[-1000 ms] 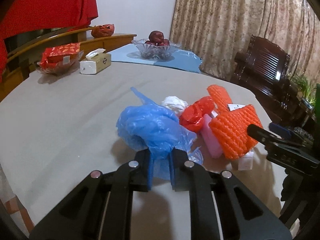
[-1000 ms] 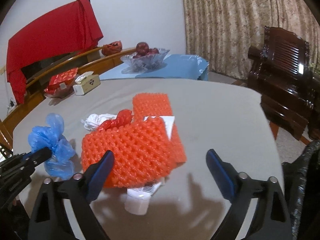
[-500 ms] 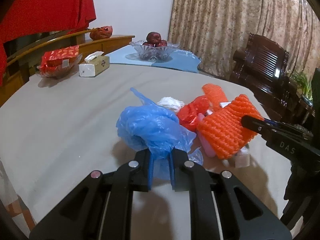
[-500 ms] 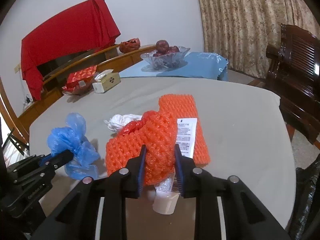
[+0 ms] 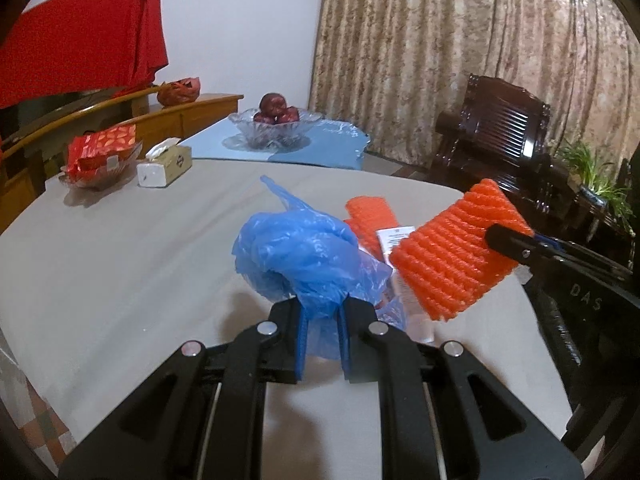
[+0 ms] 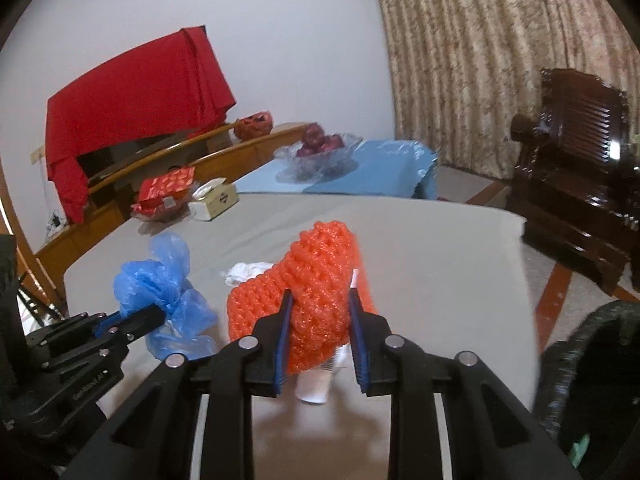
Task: Collect trash
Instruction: 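Carry the blue bag and orange net over the bin and open both grippers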
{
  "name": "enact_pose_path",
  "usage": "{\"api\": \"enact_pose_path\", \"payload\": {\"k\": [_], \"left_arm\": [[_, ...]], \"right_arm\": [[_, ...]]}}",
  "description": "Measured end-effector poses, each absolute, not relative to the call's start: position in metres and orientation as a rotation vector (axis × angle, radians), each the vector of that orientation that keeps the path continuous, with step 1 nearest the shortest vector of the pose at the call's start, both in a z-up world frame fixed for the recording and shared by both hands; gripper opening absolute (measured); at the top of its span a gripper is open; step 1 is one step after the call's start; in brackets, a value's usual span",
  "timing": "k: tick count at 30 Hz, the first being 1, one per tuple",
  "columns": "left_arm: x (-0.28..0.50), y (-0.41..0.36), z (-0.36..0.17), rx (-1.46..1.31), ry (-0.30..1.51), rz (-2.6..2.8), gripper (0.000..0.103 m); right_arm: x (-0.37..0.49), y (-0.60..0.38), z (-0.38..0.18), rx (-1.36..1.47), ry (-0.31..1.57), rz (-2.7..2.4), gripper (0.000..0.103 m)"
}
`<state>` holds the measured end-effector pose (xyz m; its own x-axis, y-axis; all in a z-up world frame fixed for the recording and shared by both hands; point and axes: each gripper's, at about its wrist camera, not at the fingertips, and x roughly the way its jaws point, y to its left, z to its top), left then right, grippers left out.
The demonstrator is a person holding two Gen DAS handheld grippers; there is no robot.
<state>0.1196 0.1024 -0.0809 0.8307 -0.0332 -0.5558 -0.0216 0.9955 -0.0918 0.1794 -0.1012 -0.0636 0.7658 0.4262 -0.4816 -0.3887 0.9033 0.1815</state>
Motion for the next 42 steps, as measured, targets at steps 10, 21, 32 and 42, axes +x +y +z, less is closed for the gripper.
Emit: {"api": "enact_pose_path", "payload": {"k": [10,21,32,42], "left_arm": [[0.105,0.053,-0.057,-0.068,0.551,-0.115,0.012],[0.099,-0.025,-0.046,-0.026,0.532,-0.281,0.012],[0.099,-0.115,-0.049,0.015,0.527,-0.461,0.012],[0.108,-0.184,-0.07,0.037,0.561,-0.587,0.012]], "right_arm": [[0.141,-0.156,-0.031,0.092,0.462,0.343,0.026],[0.11,-0.231,-0.028,0.127,0.447,0.191,0.026],[0.085,-0.312,-0.029,0.13,0.445,0.031,0.026],[0.063,-0.375,-0.054,0.143,0.491,-0.112,0.026]]}}
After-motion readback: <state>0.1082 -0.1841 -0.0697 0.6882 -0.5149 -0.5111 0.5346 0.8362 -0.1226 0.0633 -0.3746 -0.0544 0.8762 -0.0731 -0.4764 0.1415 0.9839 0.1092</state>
